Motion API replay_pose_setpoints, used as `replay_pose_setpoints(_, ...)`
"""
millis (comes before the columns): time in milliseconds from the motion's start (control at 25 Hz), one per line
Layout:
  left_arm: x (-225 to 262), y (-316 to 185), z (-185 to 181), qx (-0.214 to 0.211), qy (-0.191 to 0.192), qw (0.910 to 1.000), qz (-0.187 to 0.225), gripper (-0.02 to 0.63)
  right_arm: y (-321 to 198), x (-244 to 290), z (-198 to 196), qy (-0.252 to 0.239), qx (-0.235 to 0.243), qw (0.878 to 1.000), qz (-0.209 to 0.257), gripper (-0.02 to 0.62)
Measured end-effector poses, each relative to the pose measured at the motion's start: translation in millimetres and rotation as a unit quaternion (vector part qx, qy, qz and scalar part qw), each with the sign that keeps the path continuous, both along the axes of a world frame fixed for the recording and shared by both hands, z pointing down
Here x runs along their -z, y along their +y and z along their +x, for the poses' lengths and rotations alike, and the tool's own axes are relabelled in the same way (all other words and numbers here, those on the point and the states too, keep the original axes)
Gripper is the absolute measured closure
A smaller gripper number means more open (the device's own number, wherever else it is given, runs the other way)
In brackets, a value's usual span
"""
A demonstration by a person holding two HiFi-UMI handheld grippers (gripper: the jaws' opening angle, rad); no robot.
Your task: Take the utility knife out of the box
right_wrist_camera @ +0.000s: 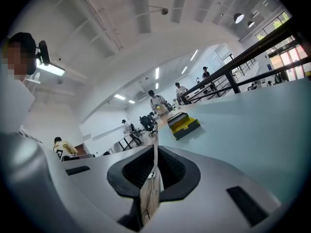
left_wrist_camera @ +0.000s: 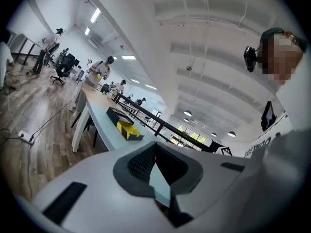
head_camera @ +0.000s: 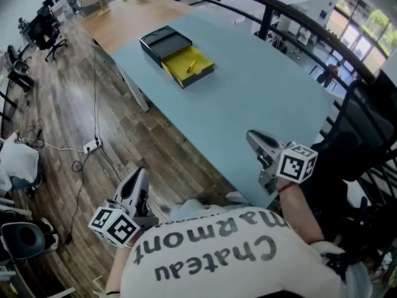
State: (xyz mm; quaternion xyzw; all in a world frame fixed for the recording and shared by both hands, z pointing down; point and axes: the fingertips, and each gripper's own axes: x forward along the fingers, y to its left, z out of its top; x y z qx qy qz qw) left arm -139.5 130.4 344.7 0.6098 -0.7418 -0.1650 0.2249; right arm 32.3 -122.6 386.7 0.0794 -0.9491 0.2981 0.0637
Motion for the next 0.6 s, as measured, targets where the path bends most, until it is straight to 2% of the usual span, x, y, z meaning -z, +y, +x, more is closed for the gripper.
replay_pose_setpoints(320,-8,-34,-23,-0.015,0.004,0.9998,-0.009,0.601,-22,-15,-4,0.016,-0.027,0.999,-0.012,0.548)
replay_pose_setpoints(480,-12,-68,-37,-0.052,0.009,0.9986,-0.006,0.601,-40,-24,-4,0.044,-0.064,0.997,-0.027,0.548)
replay_pose_setpoints(600,-18,-93,-55,-0.078,0.012,0.9968,-0.006,0.601,-54,-26,-5,0.046,-0.096,0.994,-0.037,0.548)
